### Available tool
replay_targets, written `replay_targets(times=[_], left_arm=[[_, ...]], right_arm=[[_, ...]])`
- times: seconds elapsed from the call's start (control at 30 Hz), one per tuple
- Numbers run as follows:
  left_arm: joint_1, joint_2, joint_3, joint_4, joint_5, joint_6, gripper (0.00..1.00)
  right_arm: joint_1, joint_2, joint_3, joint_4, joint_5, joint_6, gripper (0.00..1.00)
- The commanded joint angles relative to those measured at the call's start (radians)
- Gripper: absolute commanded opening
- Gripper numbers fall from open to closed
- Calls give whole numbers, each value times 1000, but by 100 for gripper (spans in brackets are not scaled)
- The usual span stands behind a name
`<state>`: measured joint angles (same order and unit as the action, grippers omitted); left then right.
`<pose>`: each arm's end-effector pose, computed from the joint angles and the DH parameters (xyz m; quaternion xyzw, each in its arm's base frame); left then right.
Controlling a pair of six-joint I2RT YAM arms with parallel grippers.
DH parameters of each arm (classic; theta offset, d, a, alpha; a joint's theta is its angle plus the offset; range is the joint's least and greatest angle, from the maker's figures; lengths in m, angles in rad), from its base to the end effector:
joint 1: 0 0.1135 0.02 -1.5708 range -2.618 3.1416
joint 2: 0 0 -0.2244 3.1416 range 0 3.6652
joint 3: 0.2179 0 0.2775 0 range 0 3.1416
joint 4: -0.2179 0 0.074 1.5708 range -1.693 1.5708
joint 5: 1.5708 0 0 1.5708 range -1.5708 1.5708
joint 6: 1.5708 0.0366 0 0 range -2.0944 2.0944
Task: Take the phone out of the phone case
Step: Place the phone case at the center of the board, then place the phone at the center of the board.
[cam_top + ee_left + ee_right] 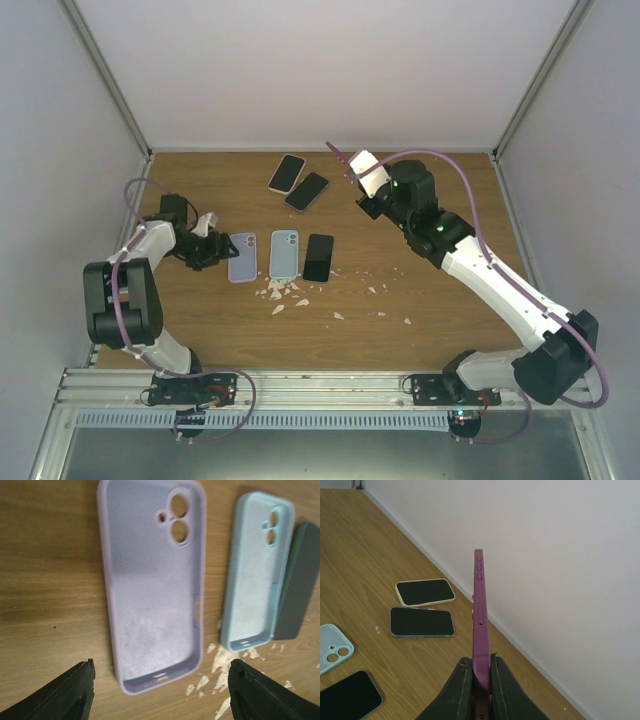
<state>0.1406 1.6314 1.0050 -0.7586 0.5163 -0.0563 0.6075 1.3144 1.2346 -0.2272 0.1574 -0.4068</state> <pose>0.3073 0.0252 0.1232 -0.0711 0.9604 -0.2502 0.1003 0.2849 0.1910 0.3355 -0.3501 0.7257 -0.0041 0.5922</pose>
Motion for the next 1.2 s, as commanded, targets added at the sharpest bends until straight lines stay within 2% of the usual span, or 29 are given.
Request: replay_targets(times=[0.0, 0.17, 0.4, 0.6, 0.8, 1.0, 1.17], left_arm=[[16, -116, 11, 31, 67, -19, 76], [25, -233, 49, 128, 223, -108, 79], [24, -376, 116, 330, 299, -234, 92], [4, -412, 111, 505, 395, -444, 93], [-23, -442, 73, 641, 447, -625, 93], [-39, -471, -18, 725, 472, -807, 93], [-42, -485, -76, 810, 476, -929, 94]], right_arm=[[-7, -4, 65, 59, -2, -23, 0], [-7, 9, 58, 105, -3, -73, 1], [2, 13, 41, 139, -21, -121, 0], [57, 57, 80, 137, 18, -218, 1], [194, 89, 51, 222, 157, -367, 1], [307, 149, 10, 408, 340, -570, 1], [391, 193, -41, 573, 425, -722, 1]])
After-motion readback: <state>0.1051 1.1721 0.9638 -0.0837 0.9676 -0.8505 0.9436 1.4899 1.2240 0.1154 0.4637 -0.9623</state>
